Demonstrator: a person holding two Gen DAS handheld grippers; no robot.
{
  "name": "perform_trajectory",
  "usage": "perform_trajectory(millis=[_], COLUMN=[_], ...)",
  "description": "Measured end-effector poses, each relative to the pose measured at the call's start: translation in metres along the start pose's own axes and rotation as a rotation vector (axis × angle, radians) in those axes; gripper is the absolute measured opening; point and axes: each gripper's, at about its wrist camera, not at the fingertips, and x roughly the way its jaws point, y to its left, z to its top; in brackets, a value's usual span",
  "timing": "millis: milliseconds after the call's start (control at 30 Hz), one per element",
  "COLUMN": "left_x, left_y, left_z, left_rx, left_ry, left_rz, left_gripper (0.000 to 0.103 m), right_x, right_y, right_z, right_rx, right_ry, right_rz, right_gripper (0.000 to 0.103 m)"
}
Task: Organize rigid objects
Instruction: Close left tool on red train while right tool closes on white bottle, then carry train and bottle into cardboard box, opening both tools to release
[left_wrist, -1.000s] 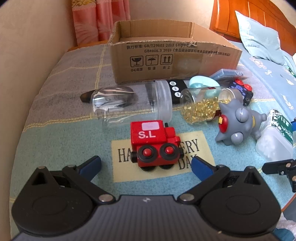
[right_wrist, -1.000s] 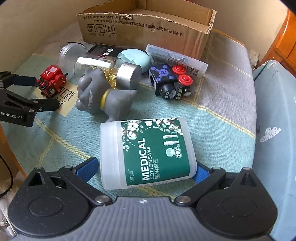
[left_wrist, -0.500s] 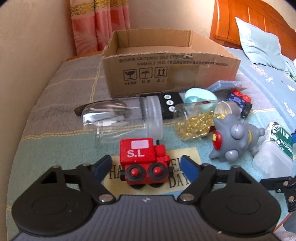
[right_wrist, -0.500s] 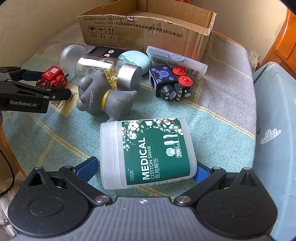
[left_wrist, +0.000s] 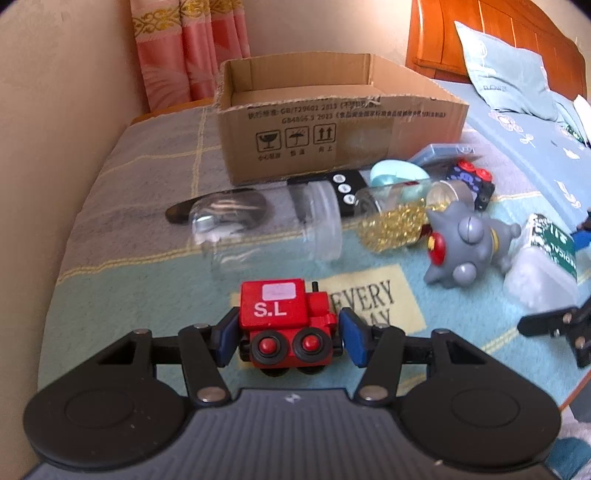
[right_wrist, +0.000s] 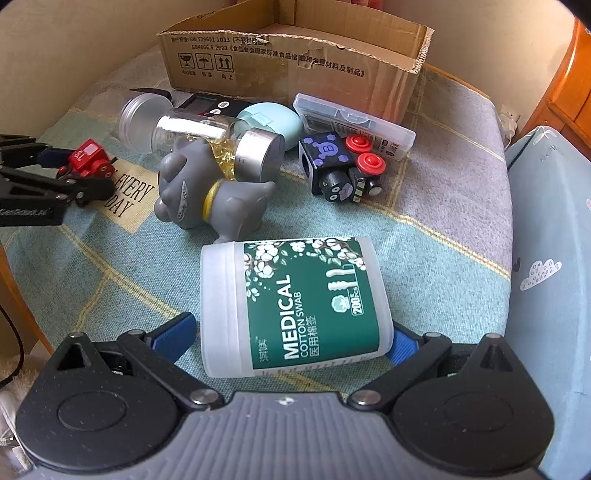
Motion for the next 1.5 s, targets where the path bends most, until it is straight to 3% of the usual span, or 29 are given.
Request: perform_trajectory(millis=[567,933,1233,1500], left_x=[0.000,-0.001,-0.014,-0.040], left_y=[0.004,0.001,-0.002,-0.006], left_z=[-0.003,-0.001,0.003,0.029], left_rx=[-0.046,-0.020,0.001,0.041], left_ry=[-0.007,-0.003,-0.001,-0.069], left_rz=[-0.003,-0.001,-0.030,-0.063], left_gripper=[0.056,0.055,0.055,0.055], right_x=[0.009,-0.001,-0.014,-0.033], right_y=[-0.002,-0.007,-0.009,-0.014], right_z=[0.023,0.018,0.019,0.029], right_rx=[-0.078,-0.055,-0.063,-0.074], right_ry=[0.056,0.035,0.006,-0.042], right_rz=[0.017,0.011,0.017,0.005], right_gripper=[0.103,0.087,0.087,0.086])
